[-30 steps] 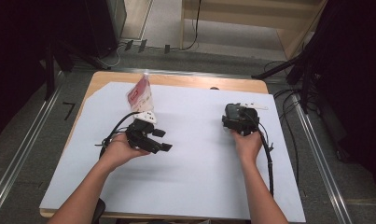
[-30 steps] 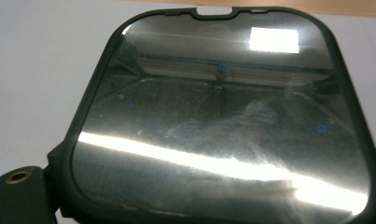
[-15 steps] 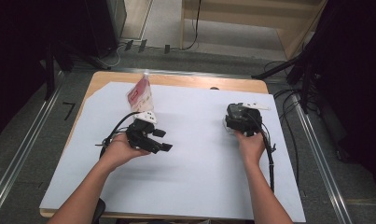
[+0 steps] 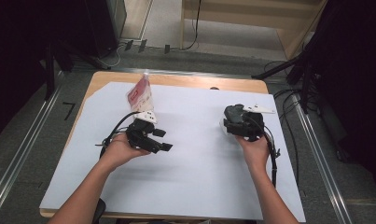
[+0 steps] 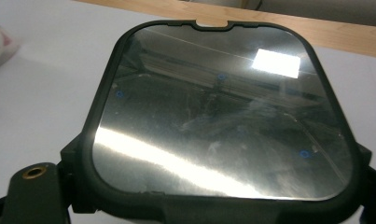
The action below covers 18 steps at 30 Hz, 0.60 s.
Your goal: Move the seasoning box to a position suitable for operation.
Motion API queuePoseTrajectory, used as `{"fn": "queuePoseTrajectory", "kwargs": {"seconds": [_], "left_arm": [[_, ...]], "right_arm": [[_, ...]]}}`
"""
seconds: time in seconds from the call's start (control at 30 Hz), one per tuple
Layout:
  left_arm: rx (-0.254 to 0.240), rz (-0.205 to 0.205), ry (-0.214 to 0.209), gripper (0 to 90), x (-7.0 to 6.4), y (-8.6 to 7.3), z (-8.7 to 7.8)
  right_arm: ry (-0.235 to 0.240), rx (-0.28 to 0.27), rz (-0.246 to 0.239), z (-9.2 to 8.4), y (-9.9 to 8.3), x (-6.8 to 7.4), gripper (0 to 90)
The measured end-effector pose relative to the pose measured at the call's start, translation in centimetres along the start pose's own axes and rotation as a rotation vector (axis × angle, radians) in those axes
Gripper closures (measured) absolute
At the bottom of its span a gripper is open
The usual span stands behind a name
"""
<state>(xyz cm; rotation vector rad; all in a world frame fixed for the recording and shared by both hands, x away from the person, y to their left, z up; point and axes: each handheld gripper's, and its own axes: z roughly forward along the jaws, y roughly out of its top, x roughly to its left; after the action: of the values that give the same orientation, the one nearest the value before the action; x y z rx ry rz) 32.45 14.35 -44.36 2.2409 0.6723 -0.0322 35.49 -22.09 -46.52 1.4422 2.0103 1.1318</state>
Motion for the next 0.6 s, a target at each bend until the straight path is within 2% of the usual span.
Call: {"fn": "queuePoseTrajectory", "kwargs": {"seconds": [0.23,0.37,0.6], "left_arm": [[0.002,-0.005,0.006,34.1,0.0,0.0,-0.1],[-0.001,-0.035,-0.009,34.1,0.1,0.2,-0.1],[0.005,-0.023,0.002,34.2,0.2,0.1,-0.3]], "right_arm": [[0.069,-0.001,-0.021,-1.7,-0.7,0.9,16.1],[0.126,0.004,-0.017,-2.5,-1.0,1.7,16.1],[0.163,0.009,-0.067,-3.1,-1.7,3.2,16.1]]}}
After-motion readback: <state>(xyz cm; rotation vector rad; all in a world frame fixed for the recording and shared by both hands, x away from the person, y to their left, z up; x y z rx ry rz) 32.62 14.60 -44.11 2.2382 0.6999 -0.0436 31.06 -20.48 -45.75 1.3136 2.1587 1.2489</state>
